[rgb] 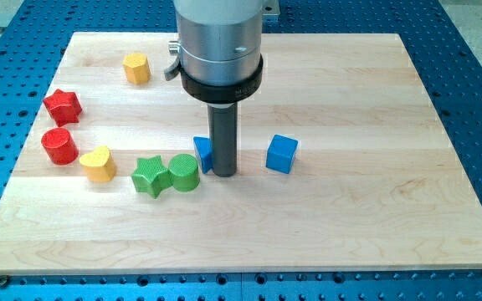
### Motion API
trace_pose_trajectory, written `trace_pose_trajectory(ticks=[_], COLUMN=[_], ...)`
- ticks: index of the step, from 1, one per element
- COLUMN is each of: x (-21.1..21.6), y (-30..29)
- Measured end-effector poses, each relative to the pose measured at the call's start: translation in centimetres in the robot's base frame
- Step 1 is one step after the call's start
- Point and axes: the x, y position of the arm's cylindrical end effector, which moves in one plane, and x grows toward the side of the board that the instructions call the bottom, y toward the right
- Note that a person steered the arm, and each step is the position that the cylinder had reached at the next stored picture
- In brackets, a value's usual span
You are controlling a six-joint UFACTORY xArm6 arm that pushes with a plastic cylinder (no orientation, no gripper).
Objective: Move the blue cube to the right of the yellow hexagon
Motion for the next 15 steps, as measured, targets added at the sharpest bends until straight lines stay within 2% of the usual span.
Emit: trace_pose_trajectory(ticks=[2,3,4,5,7,10,13,15], x=[-2.2,-4.4,-4.8,-3.1,1.1,4.8,5.2,2.7], y=[-2.2,2.0,9.5,13.3,9.4,10.1,8.4,4.7])
